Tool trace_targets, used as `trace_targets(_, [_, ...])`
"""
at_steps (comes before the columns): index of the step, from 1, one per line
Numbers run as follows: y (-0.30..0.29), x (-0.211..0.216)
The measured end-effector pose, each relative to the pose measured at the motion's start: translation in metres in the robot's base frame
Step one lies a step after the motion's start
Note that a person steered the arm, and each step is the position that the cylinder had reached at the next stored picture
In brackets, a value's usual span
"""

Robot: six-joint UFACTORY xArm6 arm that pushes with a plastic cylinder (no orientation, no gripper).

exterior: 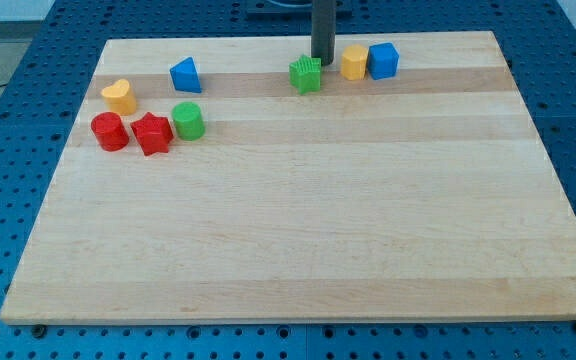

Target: Move the blue cube to the right center of the board

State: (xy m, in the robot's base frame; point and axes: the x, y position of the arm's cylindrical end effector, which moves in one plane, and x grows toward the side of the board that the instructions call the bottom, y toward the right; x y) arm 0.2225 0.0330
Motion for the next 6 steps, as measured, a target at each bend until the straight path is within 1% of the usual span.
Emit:
trace_targets(1, [0.054,-0.011])
trace_targets(2, [0.131,0.048])
trace_targets(3, [0.166,0.096])
trace_targets(4, [0.169,0.047])
trace_targets(5, [0.119,0.039])
trace_targets(6, [0.096,0.070])
